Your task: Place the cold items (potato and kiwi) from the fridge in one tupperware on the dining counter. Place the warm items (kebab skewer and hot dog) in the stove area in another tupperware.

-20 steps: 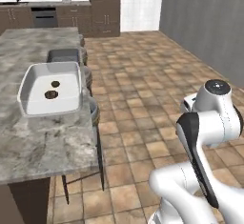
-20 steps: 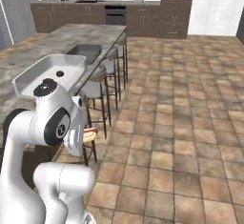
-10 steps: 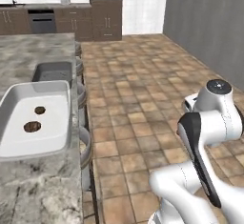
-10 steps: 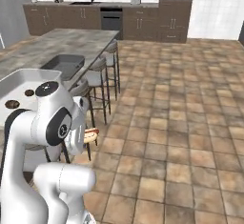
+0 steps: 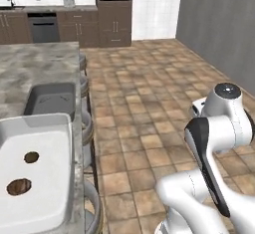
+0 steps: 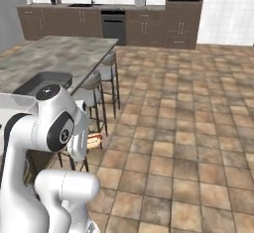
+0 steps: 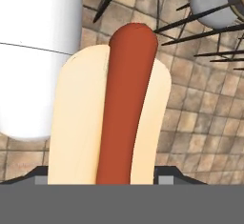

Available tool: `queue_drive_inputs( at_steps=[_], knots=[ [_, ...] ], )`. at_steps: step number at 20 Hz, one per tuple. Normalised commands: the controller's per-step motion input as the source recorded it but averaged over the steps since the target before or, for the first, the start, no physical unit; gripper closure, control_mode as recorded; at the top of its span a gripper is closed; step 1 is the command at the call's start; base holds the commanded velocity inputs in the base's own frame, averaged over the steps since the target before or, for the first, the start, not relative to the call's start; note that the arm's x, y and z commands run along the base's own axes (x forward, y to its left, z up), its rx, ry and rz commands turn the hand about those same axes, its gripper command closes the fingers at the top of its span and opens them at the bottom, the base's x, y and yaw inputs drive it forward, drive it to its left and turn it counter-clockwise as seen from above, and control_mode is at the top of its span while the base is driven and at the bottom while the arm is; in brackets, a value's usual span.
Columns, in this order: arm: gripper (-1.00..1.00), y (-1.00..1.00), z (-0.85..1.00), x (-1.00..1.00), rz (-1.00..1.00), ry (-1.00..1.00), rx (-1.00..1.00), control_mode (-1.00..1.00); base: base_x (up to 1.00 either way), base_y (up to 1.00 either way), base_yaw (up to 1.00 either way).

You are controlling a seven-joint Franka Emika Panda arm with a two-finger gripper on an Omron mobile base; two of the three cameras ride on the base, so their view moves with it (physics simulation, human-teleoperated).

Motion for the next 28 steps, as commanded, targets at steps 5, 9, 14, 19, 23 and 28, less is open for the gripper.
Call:
queue_drive_inputs(
  at_steps=[5, 9, 14, 19, 23, 28],
  knots=[
    [1.0, 0.0, 0.0, 0.0, 0.0, 0.0, 0.0, 1.0, 0.71, 0.1, 0.0],
    [1.0, 0.0, 0.0, 0.0, 0.0, 0.0, 0.0, 1.0, 0.71, 0.28, 0.0],
    [1.0, 0.0, 0.0, 0.0, 0.0, 0.0, 0.0, 1.0, 0.76, 0.58, 0.0],
    [1.0, 0.0, 0.0, 0.0, 0.0, 0.0, 0.0, 1.0, 0.76, 0.46, 0.0],
    [1.0, 0.0, 0.0, 0.0, 0.0, 0.0, 0.0, 1.0, 0.93, 0.0, 0.0],
    [1.0, 0.0, 0.0, 0.0, 0.0, 0.0, 0.0, 1.0, 0.81, -0.08, 0.1]
  ],
)
